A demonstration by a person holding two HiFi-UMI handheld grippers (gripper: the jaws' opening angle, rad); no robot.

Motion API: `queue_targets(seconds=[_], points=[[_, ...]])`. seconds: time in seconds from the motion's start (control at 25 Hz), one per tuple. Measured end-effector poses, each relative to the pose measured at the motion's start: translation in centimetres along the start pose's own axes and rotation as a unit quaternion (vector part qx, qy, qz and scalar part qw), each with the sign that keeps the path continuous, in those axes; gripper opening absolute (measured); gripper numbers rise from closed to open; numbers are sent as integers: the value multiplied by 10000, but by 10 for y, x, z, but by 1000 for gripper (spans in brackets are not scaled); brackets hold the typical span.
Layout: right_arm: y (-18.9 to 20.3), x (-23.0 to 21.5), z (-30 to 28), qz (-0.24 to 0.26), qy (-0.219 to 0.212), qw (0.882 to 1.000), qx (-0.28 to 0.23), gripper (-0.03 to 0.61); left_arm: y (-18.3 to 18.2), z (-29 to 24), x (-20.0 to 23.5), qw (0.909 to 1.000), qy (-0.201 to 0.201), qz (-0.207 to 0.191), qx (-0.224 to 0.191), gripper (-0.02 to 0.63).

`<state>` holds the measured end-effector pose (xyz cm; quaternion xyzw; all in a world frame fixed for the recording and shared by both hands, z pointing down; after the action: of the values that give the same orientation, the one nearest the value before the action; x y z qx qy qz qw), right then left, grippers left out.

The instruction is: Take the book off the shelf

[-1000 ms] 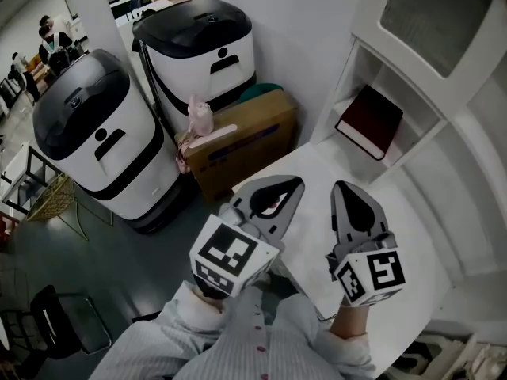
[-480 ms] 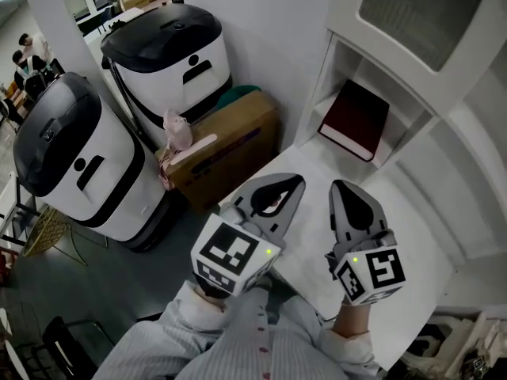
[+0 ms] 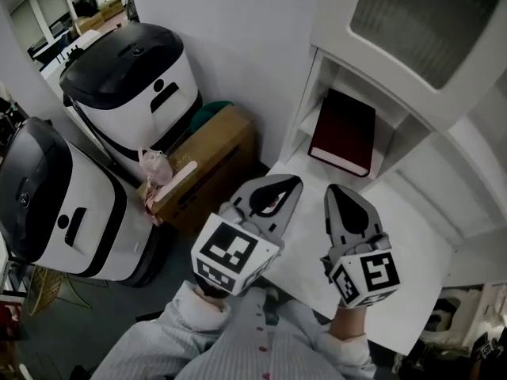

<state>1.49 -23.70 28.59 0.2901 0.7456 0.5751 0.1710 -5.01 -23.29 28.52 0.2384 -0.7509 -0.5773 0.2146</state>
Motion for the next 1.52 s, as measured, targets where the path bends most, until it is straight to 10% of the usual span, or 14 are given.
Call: queue_targets(seconds=[0.64, 1.52], points=[[2, -8, -39, -514, 1157, 9918, 174, 14, 3, -24, 48, 9928, 1129, -273, 292, 9], [45, -42, -42, -1175, 1246, 9844, 411, 15, 16, -38, 39, 9938, 1014, -114, 447, 9]])
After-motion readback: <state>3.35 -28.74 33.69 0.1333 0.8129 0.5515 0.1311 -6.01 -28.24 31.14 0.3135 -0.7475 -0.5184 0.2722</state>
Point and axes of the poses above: the fingertips, and each gripper's own axes: z backward along the fingers, x to its left, y out of its underside, the point moved 1 cm from there along z, backward along the fingers, and after that the axes turned 10 degrees about x, right-handed, at the moved point
